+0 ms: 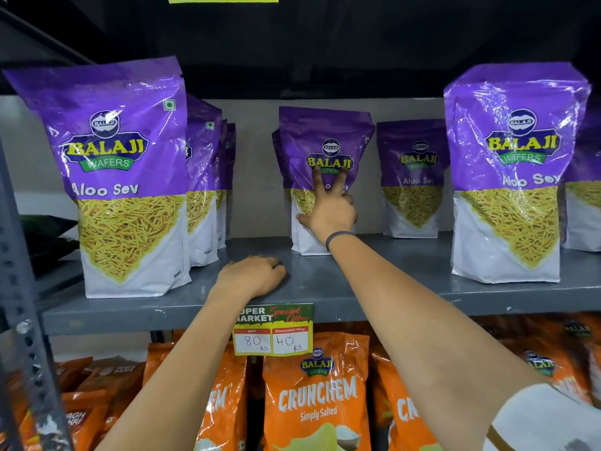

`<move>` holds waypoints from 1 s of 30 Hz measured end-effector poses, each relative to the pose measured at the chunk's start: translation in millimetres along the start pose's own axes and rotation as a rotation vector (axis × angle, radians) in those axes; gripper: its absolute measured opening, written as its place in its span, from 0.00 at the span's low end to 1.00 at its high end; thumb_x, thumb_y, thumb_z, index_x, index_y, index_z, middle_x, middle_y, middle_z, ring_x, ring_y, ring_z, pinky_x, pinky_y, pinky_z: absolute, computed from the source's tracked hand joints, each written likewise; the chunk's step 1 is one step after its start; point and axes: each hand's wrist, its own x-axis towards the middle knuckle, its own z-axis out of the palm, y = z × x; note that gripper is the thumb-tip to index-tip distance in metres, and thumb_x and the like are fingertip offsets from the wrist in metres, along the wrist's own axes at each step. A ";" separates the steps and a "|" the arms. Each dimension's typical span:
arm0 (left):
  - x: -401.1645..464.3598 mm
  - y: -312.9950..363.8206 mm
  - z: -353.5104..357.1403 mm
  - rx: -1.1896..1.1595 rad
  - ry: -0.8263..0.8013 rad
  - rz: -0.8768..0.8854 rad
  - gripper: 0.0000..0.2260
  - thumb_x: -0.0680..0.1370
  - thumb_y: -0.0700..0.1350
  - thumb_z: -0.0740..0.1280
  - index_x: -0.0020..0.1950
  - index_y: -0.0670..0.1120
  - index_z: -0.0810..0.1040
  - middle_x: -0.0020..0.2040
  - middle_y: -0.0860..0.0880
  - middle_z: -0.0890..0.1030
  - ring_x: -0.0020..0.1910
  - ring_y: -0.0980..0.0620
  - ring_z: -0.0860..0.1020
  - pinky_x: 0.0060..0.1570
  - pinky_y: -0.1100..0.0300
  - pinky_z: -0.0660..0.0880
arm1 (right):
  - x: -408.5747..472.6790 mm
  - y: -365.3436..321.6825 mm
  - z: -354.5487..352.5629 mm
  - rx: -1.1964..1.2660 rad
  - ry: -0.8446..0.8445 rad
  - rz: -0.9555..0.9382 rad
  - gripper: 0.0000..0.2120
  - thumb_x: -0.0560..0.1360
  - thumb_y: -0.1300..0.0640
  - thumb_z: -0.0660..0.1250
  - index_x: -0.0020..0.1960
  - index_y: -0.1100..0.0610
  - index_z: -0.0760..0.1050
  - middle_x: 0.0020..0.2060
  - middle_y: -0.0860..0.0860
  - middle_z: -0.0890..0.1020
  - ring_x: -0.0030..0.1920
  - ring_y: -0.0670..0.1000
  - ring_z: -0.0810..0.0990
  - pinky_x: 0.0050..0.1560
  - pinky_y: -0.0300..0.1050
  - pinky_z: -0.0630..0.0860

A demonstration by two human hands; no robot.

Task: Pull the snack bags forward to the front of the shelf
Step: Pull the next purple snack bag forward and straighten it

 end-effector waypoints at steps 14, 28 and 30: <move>2.3 1.3 0.0 -0.001 -0.014 -0.006 0.22 0.80 0.54 0.48 0.72 0.51 0.67 0.74 0.46 0.66 0.71 0.44 0.66 0.71 0.45 0.63 | -29.1 1.7 -24.4 -0.060 0.065 -0.018 0.48 0.69 0.38 0.71 0.78 0.45 0.45 0.77 0.63 0.47 0.59 0.67 0.74 0.47 0.54 0.79; -1.4 5.8 -3.6 0.006 -0.028 -0.039 0.22 0.80 0.53 0.49 0.73 0.51 0.65 0.75 0.46 0.66 0.72 0.44 0.66 0.71 0.47 0.63 | -56.3 -0.5 -52.0 -0.101 0.086 -0.037 0.49 0.69 0.37 0.70 0.78 0.46 0.43 0.77 0.64 0.47 0.56 0.65 0.76 0.44 0.50 0.76; -2.3 6.4 -4.1 0.001 -0.032 -0.044 0.22 0.80 0.53 0.49 0.73 0.50 0.65 0.75 0.46 0.66 0.71 0.43 0.66 0.70 0.48 0.63 | -58.5 0.2 -55.5 -0.108 0.085 -0.049 0.50 0.69 0.36 0.70 0.78 0.46 0.42 0.77 0.65 0.47 0.55 0.64 0.77 0.39 0.48 0.73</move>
